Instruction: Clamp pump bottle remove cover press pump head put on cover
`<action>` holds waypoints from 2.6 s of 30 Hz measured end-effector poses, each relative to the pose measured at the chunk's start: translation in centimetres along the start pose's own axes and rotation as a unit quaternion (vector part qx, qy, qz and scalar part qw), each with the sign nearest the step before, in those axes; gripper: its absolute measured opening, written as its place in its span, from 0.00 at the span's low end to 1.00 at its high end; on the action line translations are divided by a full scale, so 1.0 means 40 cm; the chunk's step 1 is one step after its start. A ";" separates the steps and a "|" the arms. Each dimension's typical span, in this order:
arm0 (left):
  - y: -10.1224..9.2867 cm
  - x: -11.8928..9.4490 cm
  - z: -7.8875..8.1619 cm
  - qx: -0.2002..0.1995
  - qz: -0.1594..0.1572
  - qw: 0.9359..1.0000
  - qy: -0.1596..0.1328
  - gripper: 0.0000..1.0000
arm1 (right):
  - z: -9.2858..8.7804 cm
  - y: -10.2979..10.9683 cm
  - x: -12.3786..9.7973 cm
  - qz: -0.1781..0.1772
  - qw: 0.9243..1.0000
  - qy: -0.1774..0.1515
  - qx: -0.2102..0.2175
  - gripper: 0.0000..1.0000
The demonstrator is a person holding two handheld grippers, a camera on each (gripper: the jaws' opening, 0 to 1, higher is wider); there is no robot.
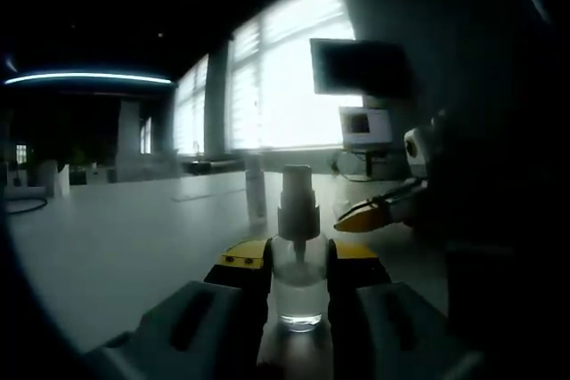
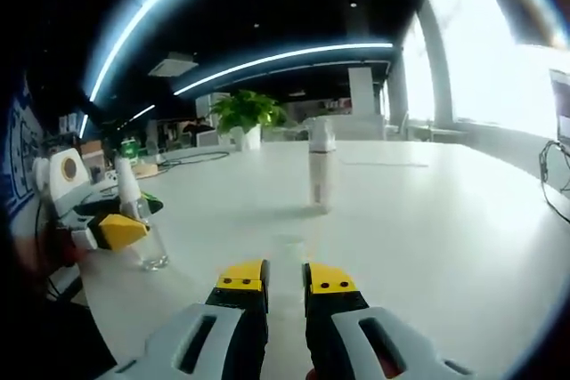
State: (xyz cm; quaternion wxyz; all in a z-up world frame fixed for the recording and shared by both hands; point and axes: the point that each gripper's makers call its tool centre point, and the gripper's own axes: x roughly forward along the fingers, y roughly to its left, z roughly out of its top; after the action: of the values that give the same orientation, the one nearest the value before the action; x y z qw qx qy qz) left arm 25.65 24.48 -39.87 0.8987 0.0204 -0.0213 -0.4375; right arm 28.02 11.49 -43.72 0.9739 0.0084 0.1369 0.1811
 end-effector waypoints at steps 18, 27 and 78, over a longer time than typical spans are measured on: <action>0.001 -0.001 0.000 0.001 0.000 1.000 0.001 0.15 | -0.019 0.007 -0.003 0.021 0.999 0.023 -0.006 0.11; 0.002 -0.002 -0.001 0.002 0.000 1.000 0.001 0.15 | -0.025 0.006 -0.007 0.028 0.999 0.032 -0.013 0.11; 0.002 -0.003 -0.003 0.003 0.000 1.000 0.003 0.15 | -0.003 0.022 -0.011 0.042 0.998 0.000 -0.056 0.26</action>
State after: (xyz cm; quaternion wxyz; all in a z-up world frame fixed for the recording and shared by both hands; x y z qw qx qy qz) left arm 25.65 24.62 -39.99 0.8986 0.0241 -0.0198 -0.4376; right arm 27.27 12.13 -43.67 0.9643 -0.0406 0.1264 0.2293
